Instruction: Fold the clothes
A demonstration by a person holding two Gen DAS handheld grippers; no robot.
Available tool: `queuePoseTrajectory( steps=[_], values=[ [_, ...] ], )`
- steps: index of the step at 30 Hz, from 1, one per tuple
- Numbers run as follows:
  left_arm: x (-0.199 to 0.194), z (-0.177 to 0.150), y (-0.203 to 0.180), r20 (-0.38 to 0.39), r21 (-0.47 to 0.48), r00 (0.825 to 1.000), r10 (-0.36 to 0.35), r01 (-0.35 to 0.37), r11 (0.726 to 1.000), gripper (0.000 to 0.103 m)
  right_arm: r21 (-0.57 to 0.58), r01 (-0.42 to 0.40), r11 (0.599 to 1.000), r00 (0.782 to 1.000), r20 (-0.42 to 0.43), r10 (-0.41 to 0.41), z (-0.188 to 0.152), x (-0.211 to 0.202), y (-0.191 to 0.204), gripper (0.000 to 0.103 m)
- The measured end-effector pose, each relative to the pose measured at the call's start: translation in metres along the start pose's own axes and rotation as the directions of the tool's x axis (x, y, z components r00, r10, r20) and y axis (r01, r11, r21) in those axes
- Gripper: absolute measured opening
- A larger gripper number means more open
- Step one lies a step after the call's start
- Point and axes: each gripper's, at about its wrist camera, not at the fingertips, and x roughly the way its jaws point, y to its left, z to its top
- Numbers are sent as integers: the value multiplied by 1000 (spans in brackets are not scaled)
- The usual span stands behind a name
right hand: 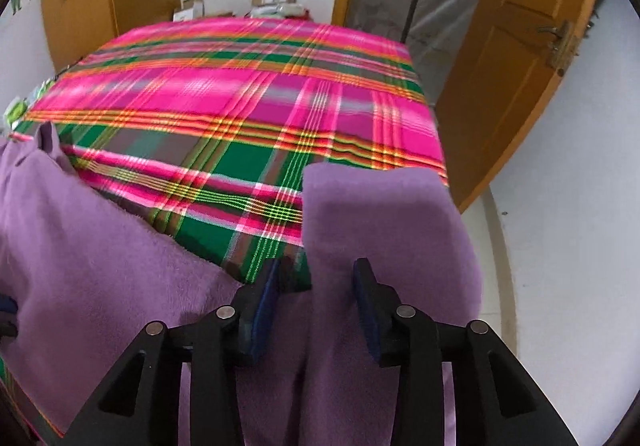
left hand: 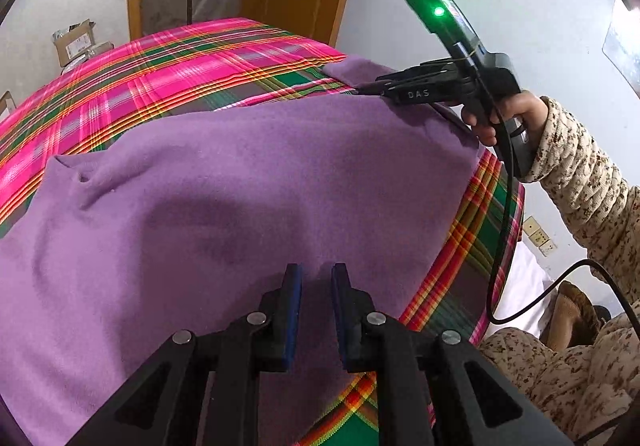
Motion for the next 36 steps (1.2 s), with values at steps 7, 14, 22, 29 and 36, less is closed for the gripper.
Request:
queuePoseTrajectory(
  steps=[7,14,22,29,36],
  values=[
    [-1,0,1,3,-5,1000,1,-1,1000,16,4,67,998,998,-24,-66,8,5,-4,38],
    [0,0,1,4,0,1000,5,-5,1000,17,76,91,993,995,35,-94,5,-12,-21,5],
    [-1,0,3,4,-5,1000,7,-7,1000,17,324,23,946,987,145,-73,-17,-56,-80,5],
    [0,2,2,1,-8,1000,13,-13,1000,17,530,-33,847,977,197,-86,-66,-80,-133,5],
    [-1,2,1,-1,-13,1000,23,-23,1000,17,675,-73,734,971,217,-104,-114,-82,-164,4]
  ],
)
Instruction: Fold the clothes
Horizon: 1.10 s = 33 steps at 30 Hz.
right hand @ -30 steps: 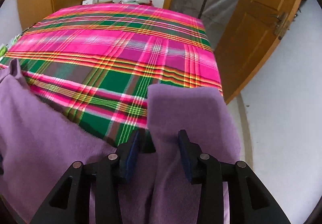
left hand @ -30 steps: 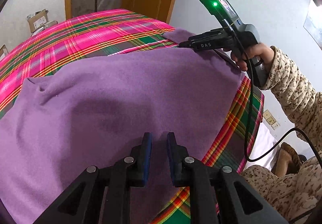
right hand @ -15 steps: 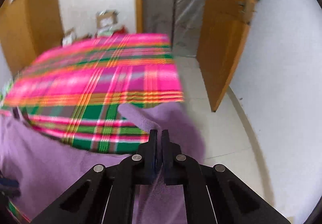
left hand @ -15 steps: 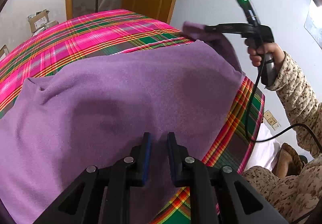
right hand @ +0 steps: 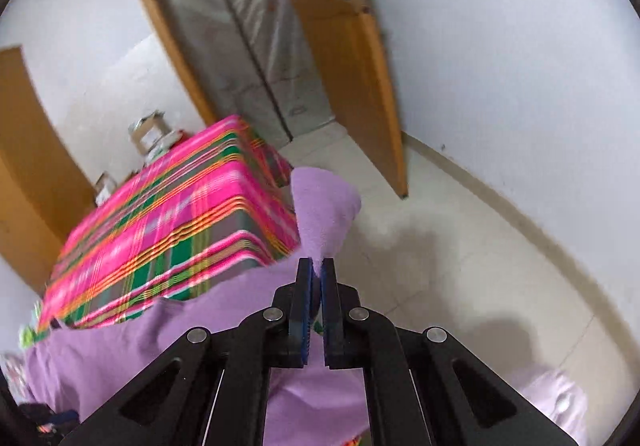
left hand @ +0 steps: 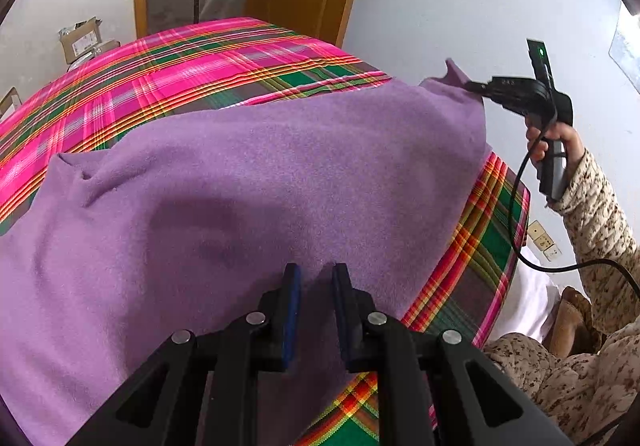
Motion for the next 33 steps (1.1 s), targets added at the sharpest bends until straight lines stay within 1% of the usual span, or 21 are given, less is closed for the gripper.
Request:
queuePoseTrajectory(
  steps=[5,8,13,23,24,27,33],
  values=[
    [-1,-1,-1,0,-4,1000,2,-2,1000,17,77,4,997,1000,-1,-4,-15,-2,-19,4],
    [-2,-1,-3,-1,-3,1000,5,-5,1000,17,104,8,995,1000,0,-8,-21,-3,-28,4],
    [-3,-2,-9,-4,7,1000,-5,5,1000,17,154,19,988,999,31,-24,-24,-10,-39,3],
    [-6,-3,-13,0,13,1000,-21,21,1000,17,199,-22,980,994,108,1,-24,-40,-48,2],
    [-6,-3,-14,0,13,1000,-23,23,1000,17,205,-20,979,994,105,-1,-25,-40,-49,2],
    [-6,-4,-13,-1,11,1000,-23,23,1000,17,220,27,975,998,44,-38,-34,-26,-55,2],
    [-10,-7,-11,2,5,1000,-19,19,1000,17,252,72,965,997,-39,-64,-52,-5,-65,2]
  ],
)
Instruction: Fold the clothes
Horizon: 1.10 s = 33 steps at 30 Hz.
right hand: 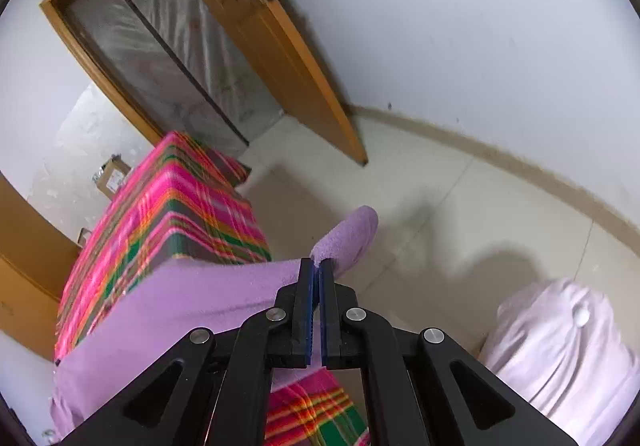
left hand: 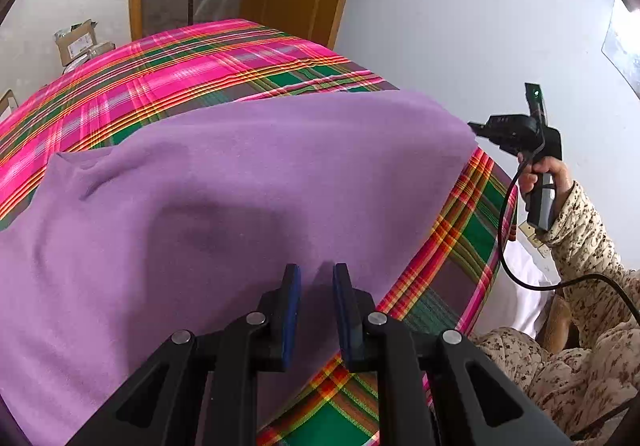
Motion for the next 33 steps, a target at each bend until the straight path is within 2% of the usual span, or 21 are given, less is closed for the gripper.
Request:
queuePoseTrajectory(
  steps=[9,17,22,25,28,30,33],
  values=[
    [-19,-7,16,33,-45,999,30,-29,999,17,-14,38,999,996,-83,-39,-8,11,2,4],
    [-47,-14,49,62,-113,992,113,-106,988,17,-47,95,994,995,-15,-96,-7,-11,21,7],
    [-70,-11,72,77,-114,978,194,-185,976,17,-79,120,990,992,54,-116,-5,-32,35,8],
    [-81,-7,85,91,-118,972,217,-206,971,17,-142,89,986,994,81,-78,-7,-41,58,8],
    [-84,-3,95,103,-132,973,205,-191,973,17,-260,-14,966,997,70,33,-14,-41,98,8],
    [-84,1,102,105,-142,975,197,-181,973,17,-338,-79,938,994,50,101,-20,-40,125,8],
    [-82,8,115,96,-181,979,180,-161,970,17,-464,-154,872,986,-18,165,-36,-27,173,11]
  ],
)
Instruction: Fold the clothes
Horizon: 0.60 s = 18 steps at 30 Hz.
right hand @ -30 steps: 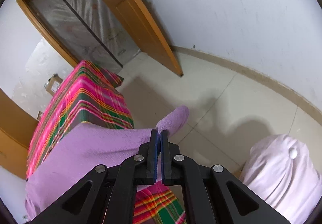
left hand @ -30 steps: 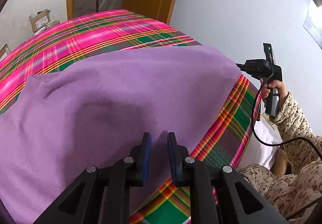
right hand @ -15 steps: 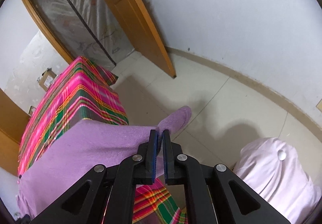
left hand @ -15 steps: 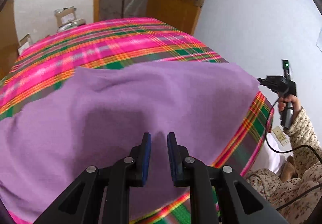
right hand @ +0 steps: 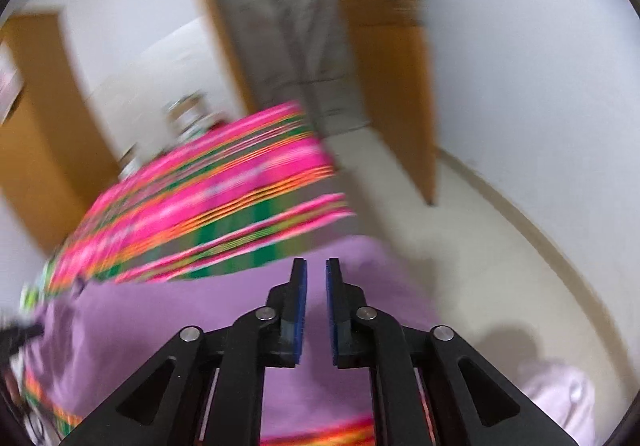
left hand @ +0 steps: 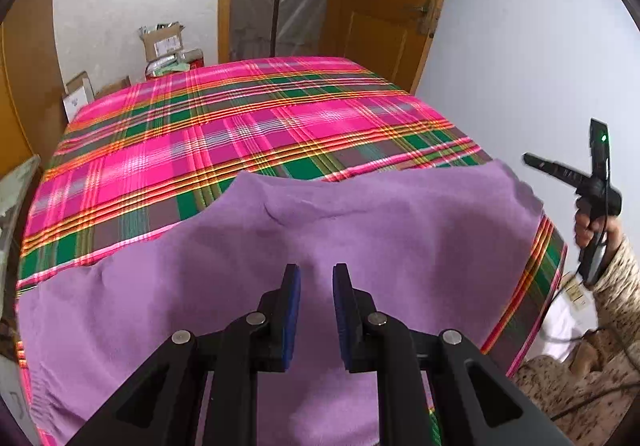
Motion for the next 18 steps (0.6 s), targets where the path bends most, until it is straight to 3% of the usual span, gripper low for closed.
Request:
queuePoseTrajectory(
  steps=[1,8,10,12,16,18],
  values=[
    [1,3,3,-8,-19,1000,-19,19,1000,17,-28,-25,999,1000,-11,25,0,6,12,11],
    [25,43,28,-79,-130,997,14,-24,991,21,-164,-200,966,975,-126,181,-17,44,95,11],
    [35,56,36,-121,-178,992,16,-38,983,30,-214,-226,950,970,-143,198,-26,50,116,11],
    [44,66,41,-169,-182,984,61,-92,979,31,-258,-245,935,965,-152,211,-33,53,133,11],
    [60,86,54,-236,-254,971,38,-100,962,31,-312,-269,911,961,-152,231,-42,48,151,12],
    [68,91,58,-269,-254,961,60,-131,958,32,-331,-278,902,959,-150,241,-45,47,159,20]
  ],
)
